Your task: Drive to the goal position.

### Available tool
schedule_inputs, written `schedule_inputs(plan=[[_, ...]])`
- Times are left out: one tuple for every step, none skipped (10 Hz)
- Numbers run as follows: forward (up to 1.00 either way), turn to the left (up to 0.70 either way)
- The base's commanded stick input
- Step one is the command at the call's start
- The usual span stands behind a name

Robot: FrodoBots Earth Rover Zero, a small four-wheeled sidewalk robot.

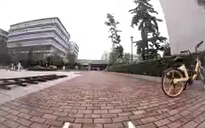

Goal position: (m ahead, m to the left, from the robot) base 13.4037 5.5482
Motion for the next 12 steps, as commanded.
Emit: schedule_inputs(plan=[[0.45,0.0],[0.45,0.0],[0.45,0.0],[0.45,0.0],[0.45,0.0],[0.45,0.0],[0.45,0.0],[0.45,0.0],[0.45,0.0],[0.45,0.0],[0.45,0.0],[0.45,0.0]])
